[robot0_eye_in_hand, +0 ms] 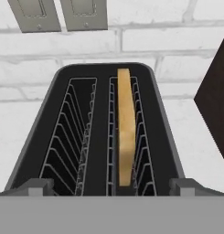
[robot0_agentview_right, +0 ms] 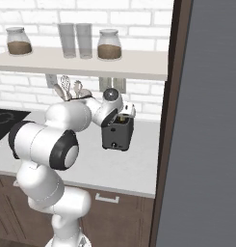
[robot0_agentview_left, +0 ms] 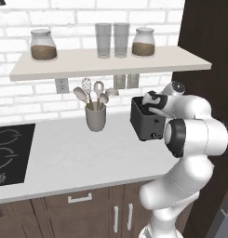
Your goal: Start the toaster. Once the lever pops up, take the bread to the plate on the dining counter.
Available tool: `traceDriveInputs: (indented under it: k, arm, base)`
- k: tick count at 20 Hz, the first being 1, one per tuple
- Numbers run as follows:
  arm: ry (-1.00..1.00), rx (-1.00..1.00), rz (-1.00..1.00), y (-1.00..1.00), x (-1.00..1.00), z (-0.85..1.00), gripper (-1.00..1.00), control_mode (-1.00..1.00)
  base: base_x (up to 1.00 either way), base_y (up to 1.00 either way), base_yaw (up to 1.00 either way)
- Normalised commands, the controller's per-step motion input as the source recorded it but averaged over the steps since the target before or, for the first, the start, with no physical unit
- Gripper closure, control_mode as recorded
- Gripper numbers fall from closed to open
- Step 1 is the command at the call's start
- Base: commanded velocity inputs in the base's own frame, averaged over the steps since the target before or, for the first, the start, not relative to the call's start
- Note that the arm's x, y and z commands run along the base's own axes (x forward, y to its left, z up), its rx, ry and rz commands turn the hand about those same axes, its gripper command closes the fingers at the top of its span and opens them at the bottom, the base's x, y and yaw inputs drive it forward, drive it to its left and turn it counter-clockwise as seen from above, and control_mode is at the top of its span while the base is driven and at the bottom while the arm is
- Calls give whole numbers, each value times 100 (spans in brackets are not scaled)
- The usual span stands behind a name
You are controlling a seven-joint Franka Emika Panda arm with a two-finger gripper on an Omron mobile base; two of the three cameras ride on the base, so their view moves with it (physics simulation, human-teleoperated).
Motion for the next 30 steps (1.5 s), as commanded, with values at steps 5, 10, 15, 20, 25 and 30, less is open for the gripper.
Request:
traceDriveInputs:
  k: [5,10,15,20,25,30]
  arm:
    - [0,0,0,-5,15,0,-100,-100]
    - [0,0,0,-17,14,-1,-100,-100]
    - [0,0,0,-6,10,-5,-100,-100]
    - [0,0,0,0,13,-14,-100,-100]
    - [0,0,0,0,17,-15,-100,-100]
    - [0,0,0,0,15,-5,-100,-100]
  base:
    - [0,0,0]
    - [0,0,0]
    - [0,0,0]
    - [0,0,0]
    - [0,0,0]
    - [0,0,0]
